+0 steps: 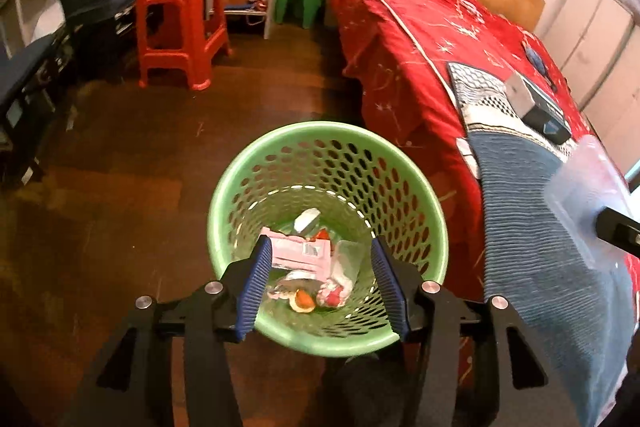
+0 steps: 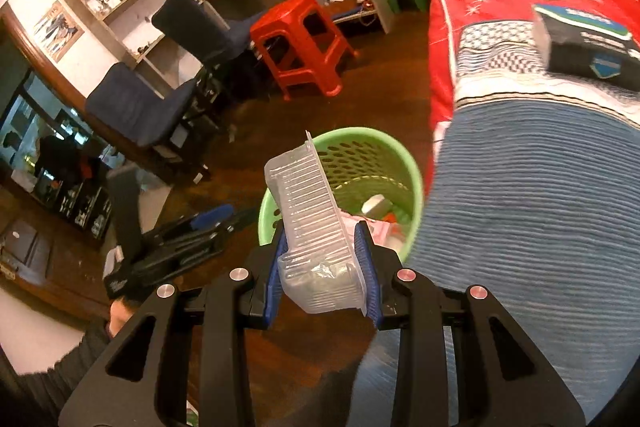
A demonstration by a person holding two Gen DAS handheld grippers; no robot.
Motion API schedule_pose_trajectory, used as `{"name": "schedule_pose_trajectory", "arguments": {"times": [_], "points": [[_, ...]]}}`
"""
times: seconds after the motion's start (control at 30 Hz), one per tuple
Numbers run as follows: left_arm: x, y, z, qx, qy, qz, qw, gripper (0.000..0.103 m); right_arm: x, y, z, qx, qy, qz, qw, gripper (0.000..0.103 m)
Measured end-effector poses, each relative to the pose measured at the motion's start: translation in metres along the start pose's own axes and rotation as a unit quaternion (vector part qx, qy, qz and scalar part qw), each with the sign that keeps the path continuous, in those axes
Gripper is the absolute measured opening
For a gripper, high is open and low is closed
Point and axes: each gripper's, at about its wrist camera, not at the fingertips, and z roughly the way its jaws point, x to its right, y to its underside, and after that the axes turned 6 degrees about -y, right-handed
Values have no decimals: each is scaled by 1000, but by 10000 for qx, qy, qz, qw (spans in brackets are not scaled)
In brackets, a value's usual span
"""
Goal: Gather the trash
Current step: 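Open the right tool over the green wastebasket to drop the clear box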
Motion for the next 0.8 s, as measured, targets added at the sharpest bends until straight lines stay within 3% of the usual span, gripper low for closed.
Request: {"name": "schedule_pose_trajectory", "arguments": {"times": [0.4,0.47,0.7,0.8], "points": [[-27,21,-16,23,22,-287,9996,51,-22,-17,68,-353,-184,201,9990,36],[-27,22,-16,4,20,-305,9995,51,-24,-18,74,-356,-258,232,9988,41],[-24,24,-18,-22,30,-302,9995,54,-26,-13,58,-297,-227,118,9992,46],[-18,25,-22,3,41,-244,9997,54,-25,-9,39,-154,-73,-15,9999,54]]}}
